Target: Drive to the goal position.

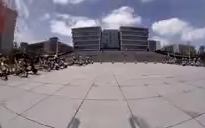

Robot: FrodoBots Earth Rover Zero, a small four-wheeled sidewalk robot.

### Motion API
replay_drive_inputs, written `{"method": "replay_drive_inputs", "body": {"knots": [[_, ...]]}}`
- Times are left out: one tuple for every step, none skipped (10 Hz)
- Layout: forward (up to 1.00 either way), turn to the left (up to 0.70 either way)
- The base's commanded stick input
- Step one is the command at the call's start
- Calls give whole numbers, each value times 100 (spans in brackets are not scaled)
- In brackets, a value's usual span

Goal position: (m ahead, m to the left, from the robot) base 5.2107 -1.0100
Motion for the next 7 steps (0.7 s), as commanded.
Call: {"method": "replay_drive_inputs", "body": {"knots": [[70,0],[70,0],[70,0],[70,-10],[70,-35],[70,-35],[70,-32]]}}
